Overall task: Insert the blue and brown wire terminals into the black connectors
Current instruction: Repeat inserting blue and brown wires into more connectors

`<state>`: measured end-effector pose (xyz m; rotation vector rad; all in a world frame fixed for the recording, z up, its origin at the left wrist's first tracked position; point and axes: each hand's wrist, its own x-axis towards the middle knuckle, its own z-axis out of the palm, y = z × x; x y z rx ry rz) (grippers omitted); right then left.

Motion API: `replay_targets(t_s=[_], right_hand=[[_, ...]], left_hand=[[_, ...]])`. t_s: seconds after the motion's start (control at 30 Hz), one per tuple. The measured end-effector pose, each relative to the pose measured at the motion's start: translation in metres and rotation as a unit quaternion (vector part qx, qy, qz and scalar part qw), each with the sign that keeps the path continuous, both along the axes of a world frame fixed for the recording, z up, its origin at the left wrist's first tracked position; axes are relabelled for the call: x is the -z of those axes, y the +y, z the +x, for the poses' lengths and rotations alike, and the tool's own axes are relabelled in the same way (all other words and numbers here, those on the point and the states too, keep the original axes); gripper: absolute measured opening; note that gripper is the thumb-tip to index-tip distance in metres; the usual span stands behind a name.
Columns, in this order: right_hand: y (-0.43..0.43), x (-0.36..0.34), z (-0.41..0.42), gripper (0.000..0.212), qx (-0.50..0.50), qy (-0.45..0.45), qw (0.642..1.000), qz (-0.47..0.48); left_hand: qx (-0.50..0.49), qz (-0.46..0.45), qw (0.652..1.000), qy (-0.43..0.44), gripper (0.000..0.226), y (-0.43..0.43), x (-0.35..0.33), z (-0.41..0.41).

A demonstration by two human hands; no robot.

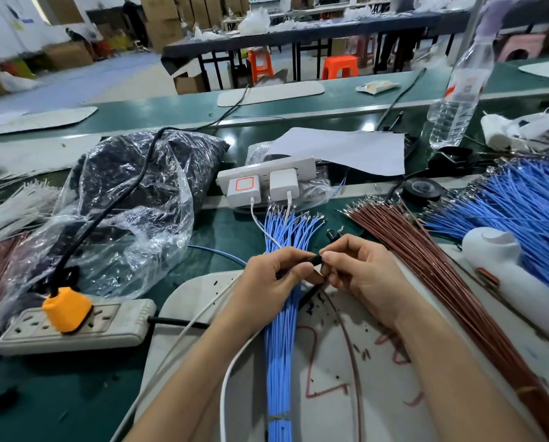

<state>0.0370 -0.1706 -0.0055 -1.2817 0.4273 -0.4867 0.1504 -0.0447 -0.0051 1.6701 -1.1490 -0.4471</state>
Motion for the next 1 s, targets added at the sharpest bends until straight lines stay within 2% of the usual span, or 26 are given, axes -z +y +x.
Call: replay_targets(t_s=[0.2,0.33,0.4,0.5,0.6,0.73,0.9,1.0], right_hand=[[0.007,-0.007,0.0,0.012,0.01,-0.04,0.998,-0.041],[0.015,-0.013,0.001,0.009,0.054,-0.03,0.982,-0.179],[0.02,-0.013,0.004,0.013,0.1,-0.028,0.966,-0.236],[0.02,-0.014,0.005,0.02,0.174,-0.048,0.954,-0.239],[0.014,-0.019,0.001,0.021,0.207,-0.082,0.948,-0.227],[0.022,-0.023,0.001,0.022,0.19,-0.123,0.944,-0.239],[0.028,-0.025,0.002,0.026,0.147,-0.131,0.961,-0.196],[0.03,-0.025,0.001,0.017,0.127,-0.12,0.967,-0.188]], left_hand=[[-0.027,-0.025,0.995,-0.088,0.026,-0.001,-0.002,-0.005],[-0.104,-0.048,0.971,-0.21,0.022,-0.003,-0.005,-0.005],[-0.122,-0.043,0.962,-0.24,0.021,-0.004,-0.004,-0.005],[-0.134,-0.048,0.962,-0.234,0.018,-0.004,-0.003,-0.004],[-0.122,-0.078,0.973,-0.179,0.016,-0.004,-0.004,-0.006],[-0.077,-0.105,0.984,-0.121,0.028,-0.003,-0.007,-0.011],[-0.096,-0.111,0.979,-0.142,0.03,-0.005,-0.003,-0.009],[-0.11,-0.094,0.976,-0.161,0.026,-0.005,0.0,-0.008]])
